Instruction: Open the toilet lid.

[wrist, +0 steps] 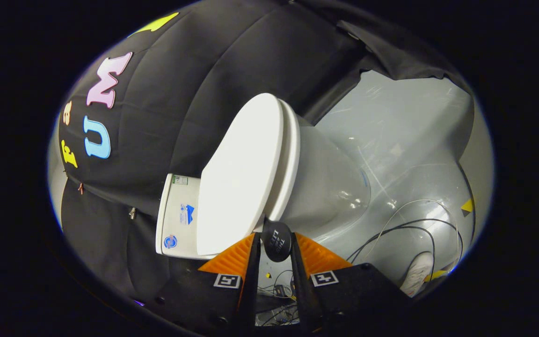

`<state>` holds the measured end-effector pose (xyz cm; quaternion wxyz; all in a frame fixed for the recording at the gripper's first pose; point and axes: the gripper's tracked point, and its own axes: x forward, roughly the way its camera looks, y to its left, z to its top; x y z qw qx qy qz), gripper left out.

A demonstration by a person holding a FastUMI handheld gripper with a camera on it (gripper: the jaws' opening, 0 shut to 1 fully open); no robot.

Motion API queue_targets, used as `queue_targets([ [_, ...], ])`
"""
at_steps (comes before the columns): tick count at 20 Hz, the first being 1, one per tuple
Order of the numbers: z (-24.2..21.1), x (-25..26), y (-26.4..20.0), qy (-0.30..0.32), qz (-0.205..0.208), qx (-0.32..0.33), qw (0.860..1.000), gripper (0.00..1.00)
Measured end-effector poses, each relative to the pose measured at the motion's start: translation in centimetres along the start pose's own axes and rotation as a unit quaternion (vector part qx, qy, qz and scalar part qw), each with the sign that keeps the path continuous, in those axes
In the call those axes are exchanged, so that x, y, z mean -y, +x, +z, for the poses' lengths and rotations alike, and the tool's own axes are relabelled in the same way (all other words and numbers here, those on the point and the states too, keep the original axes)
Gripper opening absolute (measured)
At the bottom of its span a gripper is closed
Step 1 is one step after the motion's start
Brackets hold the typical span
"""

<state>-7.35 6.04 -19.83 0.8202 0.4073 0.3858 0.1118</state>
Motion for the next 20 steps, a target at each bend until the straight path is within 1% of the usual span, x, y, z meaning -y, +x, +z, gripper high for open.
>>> queue_targets([
  [8, 0.0, -0.3, 0.0, 0.021, 0.012, 0.002, 1.000, 0.40],
  [9, 0.5, 0.5, -1.9, 0.029, 0.002, 0.003, 1.000, 0.40],
  [10, 0.4, 0.2, 0.2, 0.051, 0.006, 0.011, 0.999, 0.26],
  [11, 0.5, 0.2, -0.2, 0.058, 0.011, 0.003, 0.998, 0.13],
  [15, 0.5, -0.4, -0.2, 0.062, 0.025, 0.009, 0.998, 0.13],
  [16, 0.4, -0.4, 0.1, 0.067, 0.028, 0.005, 0.997, 0.08],
  [18, 0.4, -0.6, 0.0, 0.070, 0.035, 0.004, 0.997, 0.08],
  [20, 0.3, -0.8, -0.2, 0.069, 0.032, 0.006, 0.997, 0.07],
])
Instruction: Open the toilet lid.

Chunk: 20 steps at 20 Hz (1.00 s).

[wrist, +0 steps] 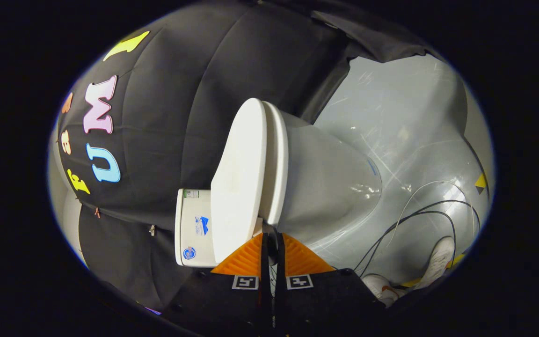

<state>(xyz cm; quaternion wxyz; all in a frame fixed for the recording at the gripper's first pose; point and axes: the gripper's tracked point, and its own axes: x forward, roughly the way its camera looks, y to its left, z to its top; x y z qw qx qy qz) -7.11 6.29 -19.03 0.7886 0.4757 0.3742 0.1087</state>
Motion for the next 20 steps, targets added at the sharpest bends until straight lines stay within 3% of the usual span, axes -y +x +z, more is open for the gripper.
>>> queue_targets([
  [9, 0.2, -0.3, 0.0, -0.041, -0.010, 0.019, 0.999, 0.07],
  [14, 0.6, -3.4, -1.3, -0.061, -0.007, 0.034, 0.998, 0.06],
  [20, 0.4, -7.7, -2.5, -0.092, -0.049, 0.049, 0.993, 0.05],
])
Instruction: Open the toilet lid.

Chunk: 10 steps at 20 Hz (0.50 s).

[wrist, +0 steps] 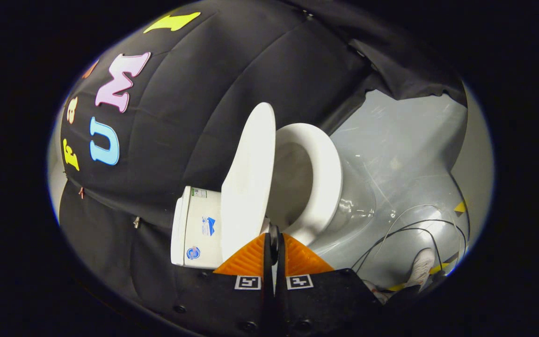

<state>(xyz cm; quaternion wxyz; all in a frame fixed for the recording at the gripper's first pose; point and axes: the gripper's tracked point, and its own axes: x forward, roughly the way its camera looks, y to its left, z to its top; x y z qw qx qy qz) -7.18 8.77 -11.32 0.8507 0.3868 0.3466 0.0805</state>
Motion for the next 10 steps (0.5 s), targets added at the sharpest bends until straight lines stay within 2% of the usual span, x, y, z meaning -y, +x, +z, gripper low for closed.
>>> queue_targets([
  [3, 0.2, -2.1, -0.9, -0.020, -0.008, 0.005, 1.000, 0.05],
  [7, 0.1, -6.3, -2.1, -0.037, 0.004, 0.004, 0.999, 0.05],
  [10, -0.4, -9.4, -2.5, -0.071, -0.003, 0.008, 0.997, 0.05],
])
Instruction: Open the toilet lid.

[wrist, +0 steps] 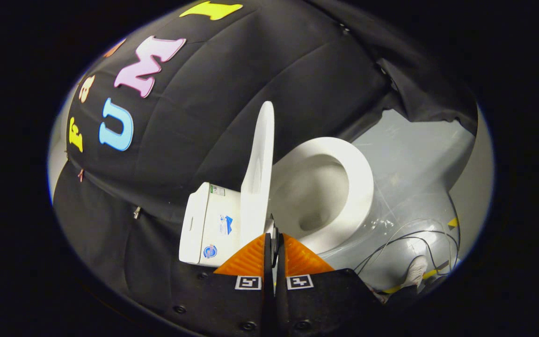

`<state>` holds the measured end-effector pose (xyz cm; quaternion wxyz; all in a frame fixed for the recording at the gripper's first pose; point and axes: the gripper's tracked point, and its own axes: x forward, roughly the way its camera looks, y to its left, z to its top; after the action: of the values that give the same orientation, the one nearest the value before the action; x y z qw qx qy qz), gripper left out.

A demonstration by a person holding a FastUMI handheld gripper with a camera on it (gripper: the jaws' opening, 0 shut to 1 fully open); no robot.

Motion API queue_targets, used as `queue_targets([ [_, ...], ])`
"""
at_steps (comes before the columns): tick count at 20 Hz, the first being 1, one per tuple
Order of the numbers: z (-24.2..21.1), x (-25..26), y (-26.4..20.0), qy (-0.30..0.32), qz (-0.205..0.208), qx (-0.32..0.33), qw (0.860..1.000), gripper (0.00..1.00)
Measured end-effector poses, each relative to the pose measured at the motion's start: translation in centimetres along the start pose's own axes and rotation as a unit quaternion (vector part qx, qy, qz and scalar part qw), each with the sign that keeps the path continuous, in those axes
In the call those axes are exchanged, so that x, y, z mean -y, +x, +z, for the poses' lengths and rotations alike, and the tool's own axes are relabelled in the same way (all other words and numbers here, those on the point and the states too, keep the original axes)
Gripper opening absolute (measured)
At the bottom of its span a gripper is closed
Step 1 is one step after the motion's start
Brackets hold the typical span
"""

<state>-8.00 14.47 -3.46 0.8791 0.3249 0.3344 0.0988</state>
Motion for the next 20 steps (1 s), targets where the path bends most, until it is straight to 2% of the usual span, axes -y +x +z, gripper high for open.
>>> queue_targets([
  [11, 0.0, -8.2, -0.9, -0.080, -0.070, -0.005, 0.994, 0.06],
  [20, -0.6, -11.8, -0.9, -0.130, -0.093, -0.008, 0.987, 0.07],
])
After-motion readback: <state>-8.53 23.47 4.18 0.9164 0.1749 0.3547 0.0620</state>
